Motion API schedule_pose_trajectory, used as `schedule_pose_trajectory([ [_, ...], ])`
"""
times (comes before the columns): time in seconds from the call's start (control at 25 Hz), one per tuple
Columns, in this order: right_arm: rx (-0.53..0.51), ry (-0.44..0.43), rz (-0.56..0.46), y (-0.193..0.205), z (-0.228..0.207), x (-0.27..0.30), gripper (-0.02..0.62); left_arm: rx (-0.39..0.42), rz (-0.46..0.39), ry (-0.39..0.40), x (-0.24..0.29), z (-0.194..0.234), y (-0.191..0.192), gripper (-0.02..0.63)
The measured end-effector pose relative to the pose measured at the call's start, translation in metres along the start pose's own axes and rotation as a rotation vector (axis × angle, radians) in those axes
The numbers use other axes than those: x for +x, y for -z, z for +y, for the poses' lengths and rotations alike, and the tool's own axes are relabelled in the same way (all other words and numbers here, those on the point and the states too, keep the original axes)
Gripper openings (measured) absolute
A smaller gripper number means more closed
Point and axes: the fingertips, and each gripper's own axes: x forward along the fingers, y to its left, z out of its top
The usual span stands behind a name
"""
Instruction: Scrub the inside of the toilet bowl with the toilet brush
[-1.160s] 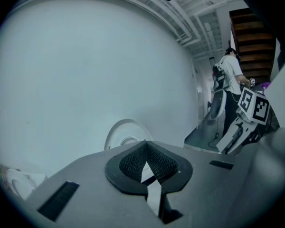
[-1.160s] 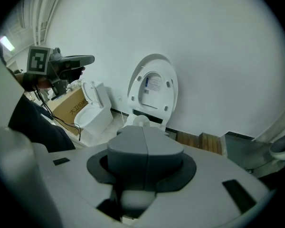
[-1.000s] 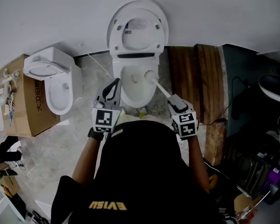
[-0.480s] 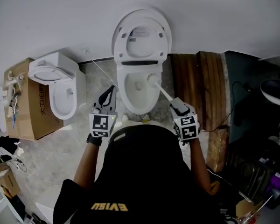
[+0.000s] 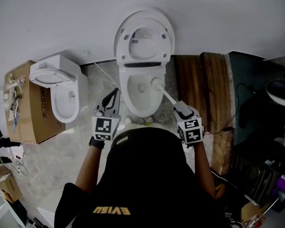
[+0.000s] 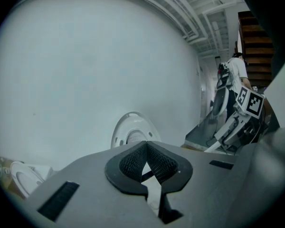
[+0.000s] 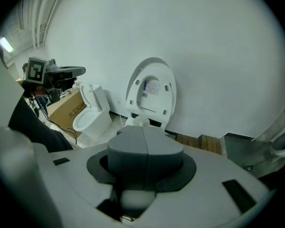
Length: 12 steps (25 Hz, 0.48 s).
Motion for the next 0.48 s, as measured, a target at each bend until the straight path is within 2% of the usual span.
schedule_pose_trajectory([
  [0.48, 0.001, -0.002, 0.000, -0.0001, 0.0012, -0.0003, 0.163, -0.012, 0.002, -0.007, -0.0016, 0.0000, 0.0031, 0.018],
])
